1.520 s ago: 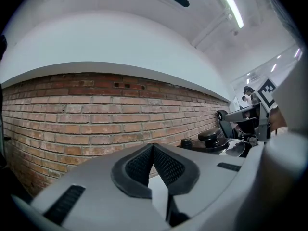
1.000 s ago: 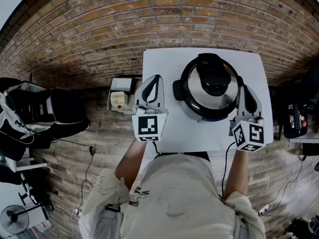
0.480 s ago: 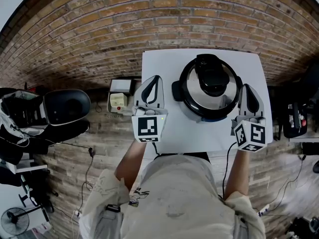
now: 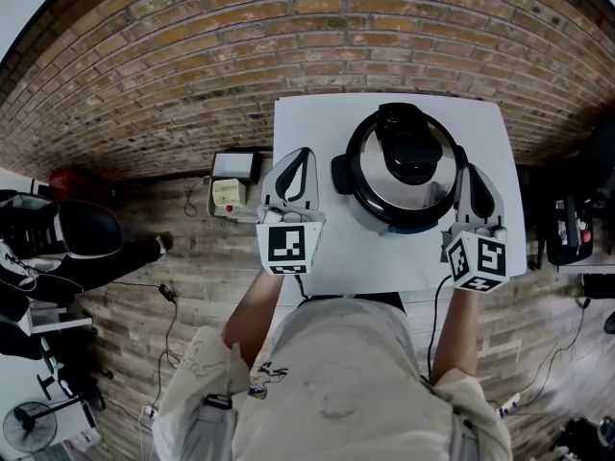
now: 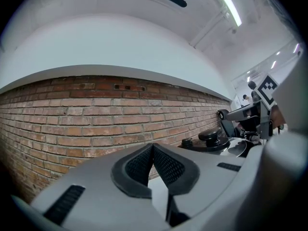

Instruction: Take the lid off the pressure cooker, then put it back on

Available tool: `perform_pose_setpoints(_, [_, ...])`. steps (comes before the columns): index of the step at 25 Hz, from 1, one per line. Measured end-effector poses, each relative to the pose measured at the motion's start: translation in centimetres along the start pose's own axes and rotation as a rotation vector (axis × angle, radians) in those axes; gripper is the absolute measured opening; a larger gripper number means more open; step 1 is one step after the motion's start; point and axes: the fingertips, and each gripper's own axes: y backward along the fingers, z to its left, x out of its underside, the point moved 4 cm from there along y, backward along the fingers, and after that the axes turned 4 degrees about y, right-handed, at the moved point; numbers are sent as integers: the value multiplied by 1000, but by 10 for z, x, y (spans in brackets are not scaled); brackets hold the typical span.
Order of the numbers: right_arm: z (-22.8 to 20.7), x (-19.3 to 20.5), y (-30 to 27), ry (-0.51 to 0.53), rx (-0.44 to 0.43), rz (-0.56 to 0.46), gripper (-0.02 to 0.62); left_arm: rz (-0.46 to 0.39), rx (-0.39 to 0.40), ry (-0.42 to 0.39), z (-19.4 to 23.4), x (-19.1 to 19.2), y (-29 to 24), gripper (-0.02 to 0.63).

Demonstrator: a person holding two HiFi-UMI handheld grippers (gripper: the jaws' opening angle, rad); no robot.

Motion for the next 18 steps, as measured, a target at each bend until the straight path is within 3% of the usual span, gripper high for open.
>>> perform_pose_setpoints(18, [0,1,6,0,-18,16,17,-13,0,-5,-6,-4,3,15])
